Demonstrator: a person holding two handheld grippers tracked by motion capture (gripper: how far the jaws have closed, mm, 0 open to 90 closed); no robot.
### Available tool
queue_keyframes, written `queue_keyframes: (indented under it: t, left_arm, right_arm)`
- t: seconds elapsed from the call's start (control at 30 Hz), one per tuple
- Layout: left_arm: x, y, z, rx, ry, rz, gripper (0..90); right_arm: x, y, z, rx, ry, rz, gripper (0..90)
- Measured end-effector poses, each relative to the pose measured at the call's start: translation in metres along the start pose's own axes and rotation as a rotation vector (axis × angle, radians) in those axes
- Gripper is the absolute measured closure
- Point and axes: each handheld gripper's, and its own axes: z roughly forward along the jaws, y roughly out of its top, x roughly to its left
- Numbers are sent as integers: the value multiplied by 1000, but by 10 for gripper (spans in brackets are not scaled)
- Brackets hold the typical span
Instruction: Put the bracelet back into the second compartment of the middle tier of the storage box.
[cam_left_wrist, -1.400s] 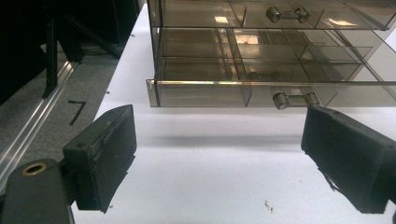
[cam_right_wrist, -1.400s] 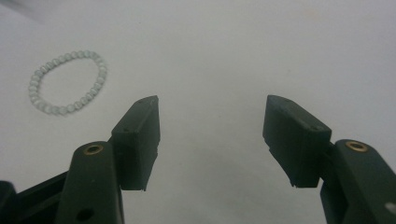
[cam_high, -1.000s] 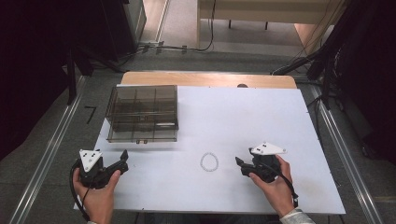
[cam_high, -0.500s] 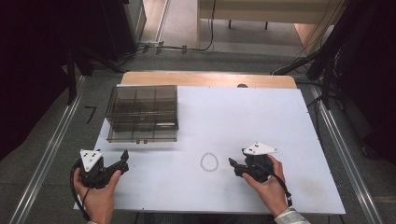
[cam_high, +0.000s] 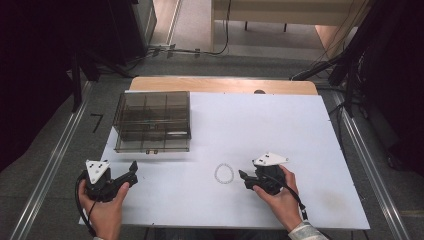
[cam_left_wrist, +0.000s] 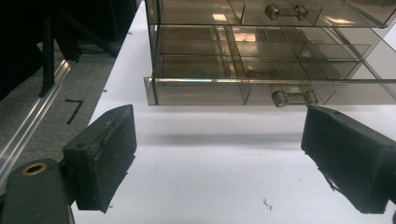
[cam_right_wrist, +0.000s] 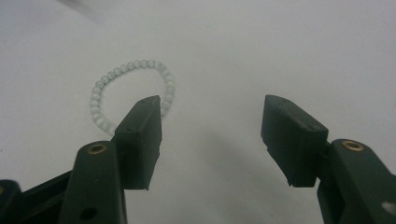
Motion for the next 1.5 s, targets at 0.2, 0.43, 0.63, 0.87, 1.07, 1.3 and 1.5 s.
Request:
queue_keyframes:
  t: [0.2,0.43,0.63,0.87,1.07,1.3,1.5]
  left_arm:
    - [0,0,0,2,-1,2,111]
    - [0,0,0,3,-3,4,111]
    - [0,0,0,3,-2,4,111]
    - [0,0,0,5,-6,4,111]
    - [0,0,1,4,-8,7,111]
    - [-1,0,1,7,-9,7,111]
    - [0,0,1,6,-10,6,111]
  right_arm:
    - [4,1,6,9,11,-6,379]
    - [10,2,13,18,27,-9,389]
    - [12,2,17,23,35,-12,394]
    - [14,2,20,28,35,-16,399]
    - [15,2,23,28,29,-26,423]
    - [16,3,28,29,19,-32,473]
    - [18,3,31,32,13,-34,520]
